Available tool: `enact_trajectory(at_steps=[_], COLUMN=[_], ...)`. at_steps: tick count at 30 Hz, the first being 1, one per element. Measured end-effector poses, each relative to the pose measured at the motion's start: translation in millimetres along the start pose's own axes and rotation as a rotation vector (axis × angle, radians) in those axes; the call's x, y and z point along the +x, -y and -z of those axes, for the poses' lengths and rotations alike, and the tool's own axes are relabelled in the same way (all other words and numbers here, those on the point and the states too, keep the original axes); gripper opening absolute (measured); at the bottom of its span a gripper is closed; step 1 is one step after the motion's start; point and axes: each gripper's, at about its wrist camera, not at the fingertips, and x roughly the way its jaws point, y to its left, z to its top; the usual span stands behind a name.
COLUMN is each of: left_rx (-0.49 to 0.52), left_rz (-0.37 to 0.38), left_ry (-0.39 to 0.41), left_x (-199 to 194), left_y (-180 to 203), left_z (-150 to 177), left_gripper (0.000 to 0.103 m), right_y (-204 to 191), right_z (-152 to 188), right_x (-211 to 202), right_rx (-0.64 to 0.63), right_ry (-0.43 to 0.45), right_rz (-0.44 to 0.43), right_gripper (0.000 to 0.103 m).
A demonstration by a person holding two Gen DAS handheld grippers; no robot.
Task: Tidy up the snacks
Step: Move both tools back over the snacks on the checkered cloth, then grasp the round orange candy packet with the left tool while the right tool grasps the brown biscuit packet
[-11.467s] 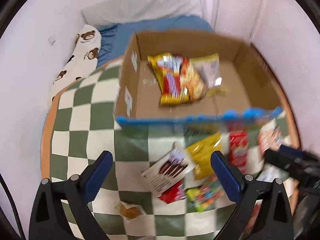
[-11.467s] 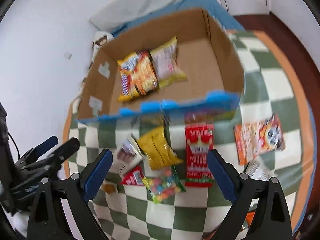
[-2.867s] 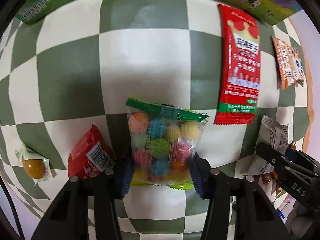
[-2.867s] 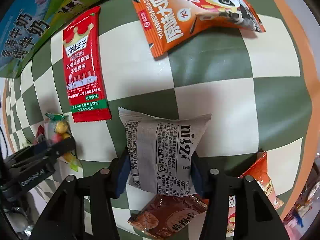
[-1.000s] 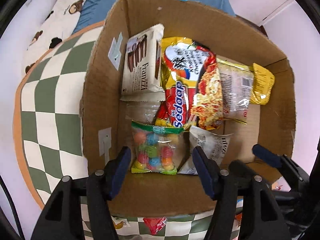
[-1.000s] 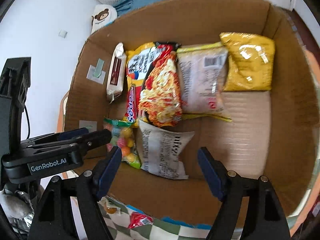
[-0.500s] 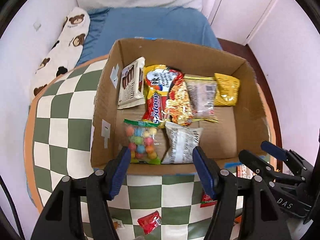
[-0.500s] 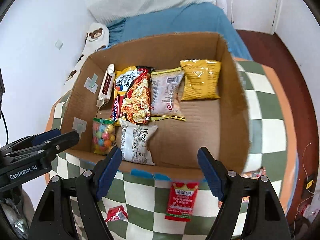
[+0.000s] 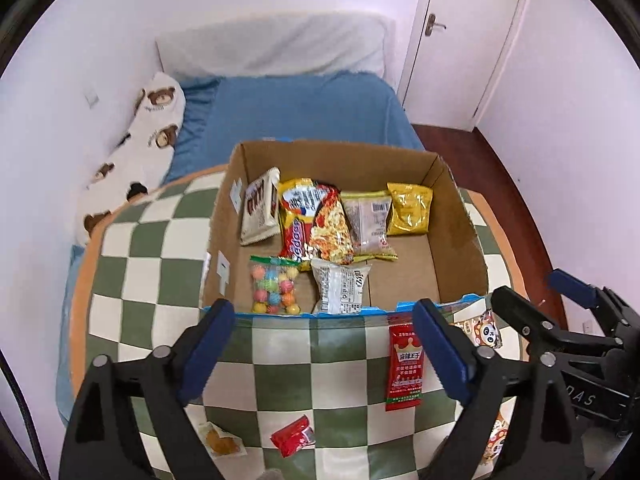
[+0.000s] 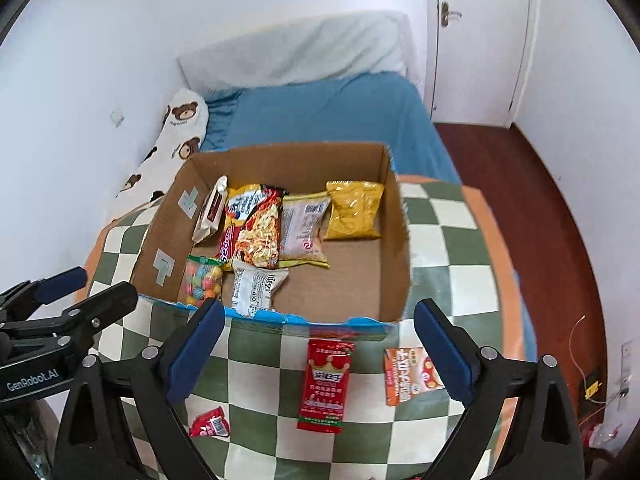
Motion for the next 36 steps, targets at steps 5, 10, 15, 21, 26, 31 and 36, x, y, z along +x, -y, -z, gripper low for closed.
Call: enact_trajectory(at_steps=[5, 10, 15, 21, 26, 31, 36], left_rx=[-0.010, -0.038, -0.057, -0.118, -0.169, -0.199, -0.251], left_rz=[-0.008, -0.005, -0.033, -0.076, -0.098, -0.074, -0.043], left_ry=[0.054, 0.044, -0.057, -0.281, -0.406, -0.476, -0.478], left_x=[-22.6, -28.0, -3.5, 56.9, 89.0, 108.1, 112.0], left_y=[-1.2, -10.7, -23.6, -44.4, -59.1, -66.2, -79.8], left_z=[7.4, 31.2, 76.6, 146.4, 189.7, 208.1, 202.7], left_gripper=[0.099, 0.100, 0.100, 0.100, 0.100, 0.100, 0.100], right_y=[-1.1, 5.6, 33.0, 84.4, 110.7, 108.8, 83.0], right_z=[7.2, 28.2, 87.8, 191.0, 257.3, 291.3, 279.6], right_x=[-25.4, -34.1, -1.3, 67.8, 105.7, 129.6, 135.0], right_rx=[0.012, 0.069, 0.218, 0.471, 0.605, 0.609, 0.445], right_ry=[0.034, -0.006, -0.214, -0.537, -0.686, -0.733, -0.672], right_rz=[-0.015, -0.068, -0.146, -0.174, -0.119, -0.049, -0.009], right_gripper=[0.099, 0.099, 0.099, 0.099, 0.099, 0.096, 0.058])
